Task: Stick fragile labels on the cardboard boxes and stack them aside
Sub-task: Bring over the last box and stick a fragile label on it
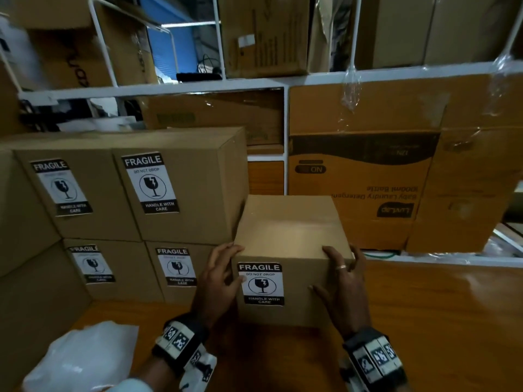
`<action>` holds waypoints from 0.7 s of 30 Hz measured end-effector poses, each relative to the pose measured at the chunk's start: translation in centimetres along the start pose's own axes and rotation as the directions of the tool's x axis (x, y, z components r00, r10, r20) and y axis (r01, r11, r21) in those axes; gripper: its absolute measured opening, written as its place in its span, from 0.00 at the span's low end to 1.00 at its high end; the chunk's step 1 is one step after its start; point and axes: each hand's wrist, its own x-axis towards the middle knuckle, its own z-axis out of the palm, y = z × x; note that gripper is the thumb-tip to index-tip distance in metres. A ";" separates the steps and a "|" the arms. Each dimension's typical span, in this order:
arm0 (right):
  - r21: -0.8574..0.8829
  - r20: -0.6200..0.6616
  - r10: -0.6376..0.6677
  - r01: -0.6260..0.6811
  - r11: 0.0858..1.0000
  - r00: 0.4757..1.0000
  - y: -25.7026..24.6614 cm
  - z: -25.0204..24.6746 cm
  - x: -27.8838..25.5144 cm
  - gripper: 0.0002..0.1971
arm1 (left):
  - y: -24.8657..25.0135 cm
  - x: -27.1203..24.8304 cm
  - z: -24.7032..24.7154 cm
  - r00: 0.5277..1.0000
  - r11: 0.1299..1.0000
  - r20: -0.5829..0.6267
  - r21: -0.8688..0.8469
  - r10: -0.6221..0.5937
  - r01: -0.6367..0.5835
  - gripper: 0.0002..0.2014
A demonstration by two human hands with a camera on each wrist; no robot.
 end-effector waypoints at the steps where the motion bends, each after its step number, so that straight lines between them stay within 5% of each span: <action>1: -0.004 0.004 0.006 -0.006 1.000 1.000 -0.1 0.5 0.6 0.51 | -0.6 0.5 0.1 1.000 1.000 -0.002 0.023 -0.002 0.002 0.36; 6: -0.013 0.028 0.037 -0.036 0.999 0.999 0.5 2.9 1.7 0.50 | -2.8 1.5 1.2 0.999 0.971 -0.027 0.239 0.033 -0.026 0.31; 12: -0.011 0.030 0.048 -0.047 0.999 0.998 2.3 4.9 2.1 0.49 | -4.0 1.7 2.7 0.974 0.841 -0.057 0.518 0.218 -0.158 0.33; 17: 0.030 0.041 0.089 -0.090 0.995 0.995 2.4 5.5 3.2 0.48 | -5.1 2.5 3.0 0.972 0.823 -0.067 0.546 0.225 -0.153 0.24; 21: 0.029 0.076 0.120 -0.122 0.992 0.990 2.2 5.4 4.0 0.47 | -5.1 3.0 3.3 0.990 0.859 -0.076 0.508 0.123 -0.068 0.26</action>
